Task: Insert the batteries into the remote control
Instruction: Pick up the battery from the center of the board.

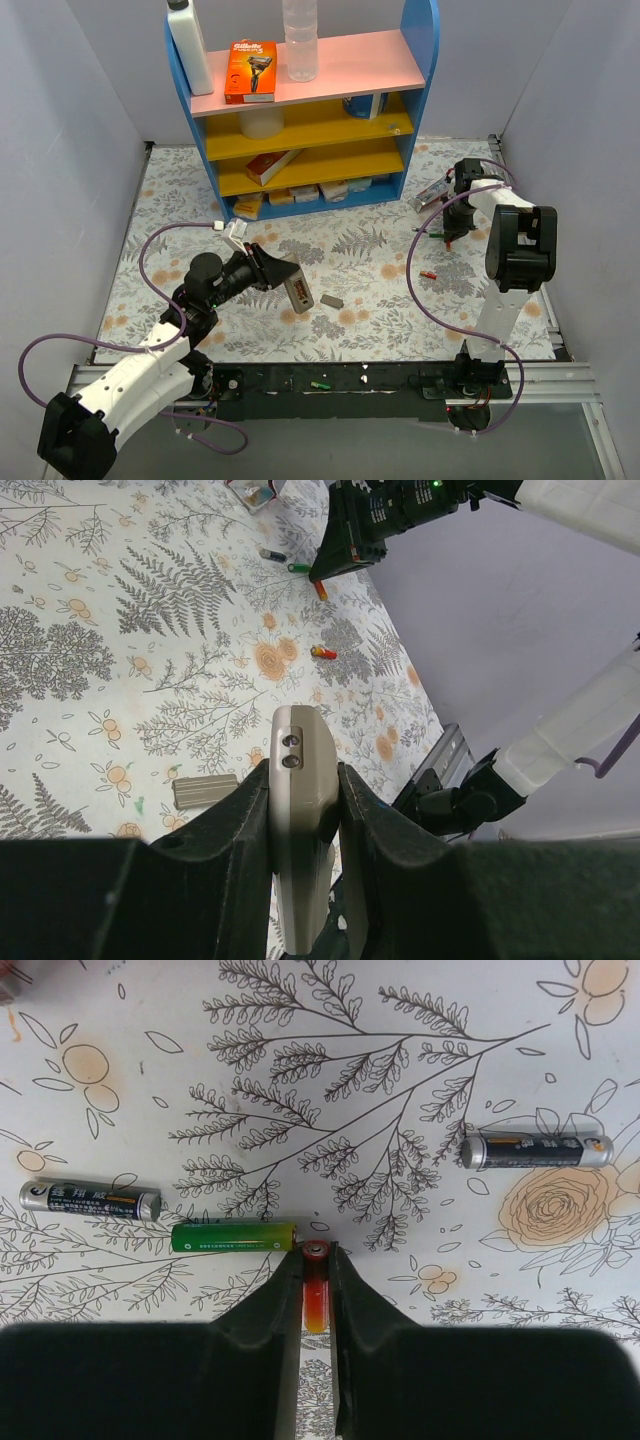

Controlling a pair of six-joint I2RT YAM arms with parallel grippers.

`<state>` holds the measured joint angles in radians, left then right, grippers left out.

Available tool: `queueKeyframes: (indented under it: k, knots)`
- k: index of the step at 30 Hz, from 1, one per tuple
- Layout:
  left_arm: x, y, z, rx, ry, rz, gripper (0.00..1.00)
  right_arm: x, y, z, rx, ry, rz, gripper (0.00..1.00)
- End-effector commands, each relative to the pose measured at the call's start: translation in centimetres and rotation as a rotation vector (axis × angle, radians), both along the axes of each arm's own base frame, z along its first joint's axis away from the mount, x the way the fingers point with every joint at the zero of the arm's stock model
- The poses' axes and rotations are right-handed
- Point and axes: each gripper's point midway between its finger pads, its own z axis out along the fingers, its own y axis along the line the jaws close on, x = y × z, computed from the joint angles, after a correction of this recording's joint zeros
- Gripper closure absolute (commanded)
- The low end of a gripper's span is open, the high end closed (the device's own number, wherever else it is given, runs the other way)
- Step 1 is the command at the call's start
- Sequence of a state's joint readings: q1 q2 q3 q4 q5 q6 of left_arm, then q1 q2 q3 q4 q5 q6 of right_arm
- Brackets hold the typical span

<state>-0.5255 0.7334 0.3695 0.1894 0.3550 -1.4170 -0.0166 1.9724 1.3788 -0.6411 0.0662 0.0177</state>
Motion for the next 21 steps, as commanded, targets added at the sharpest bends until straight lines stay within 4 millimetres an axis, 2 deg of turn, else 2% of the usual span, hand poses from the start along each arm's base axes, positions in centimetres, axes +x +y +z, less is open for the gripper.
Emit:
queueKeyframes:
  k: [1, 5, 7, 9, 11, 12, 13, 15, 16, 18, 19, 21]
  knots:
    - [0.2, -0.3, 2.5, -0.041, -0.056, -0.010, 1.00, -0.1, 0.2, -1.2, 0.013, 0.020, 0.018, 0.86]
    - [0.3, -0.3, 2.6, -0.050, -0.055, -0.008, 1.00, -0.4, 0.4, -0.2, 0.020, 0.000, 0.013, 0.96]
    - [0.4, -0.4, 2.6, -0.056, -0.054, -0.007, 1.00, -0.6, 0.7, 0.8, 0.037, -0.020, -0.005, 0.96]
    - [0.5, -0.5, 2.9, -0.073, -0.053, -0.006, 1.00, -1.6, 1.0, 0.8, 0.053, -0.015, -0.022, 0.99]
    - [0.5, -0.6, 2.7, -0.079, -0.046, -0.009, 1.00, -1.9, 1.5, 2.2, 0.073, -0.066, -0.033, 0.99]
    - [0.5, -0.7, 2.9, -0.084, -0.048, -0.012, 1.00, -2.8, 2.6, 2.0, 0.124, -0.062, -0.017, 0.99]
    - [0.6, -0.7, 3.0, -0.085, -0.050, -0.012, 1.00, -2.7, 2.9, 3.5, 0.130, -0.113, -0.002, 0.99]
    - [0.7, -0.8, 3.3, -0.089, -0.056, -0.013, 1.00, -3.2, 4.7, 4.2, 0.144, -0.149, 0.047, 0.99]
    - [0.8, -0.9, 3.4, -0.090, -0.061, -0.014, 1.00, -3.2, 5.8, 5.6, 0.156, -0.191, 0.076, 0.99]
    - [1.1, -0.9, 3.9, -0.099, -0.074, -0.008, 1.00, -3.2, 7.5, 7.0, 0.182, -0.244, 0.110, 0.99]
    - [1.2, -0.9, 3.9, -0.099, -0.074, -0.002, 1.00, -3.5, 9.1, 8.3, 0.196, -0.283, 0.147, 0.99]
    - [1.8, -1.0, 4.2, -0.093, -0.077, 0.012, 1.00, -3.6, 11.0, 9.7, 0.226, -0.335, 0.186, 0.99]
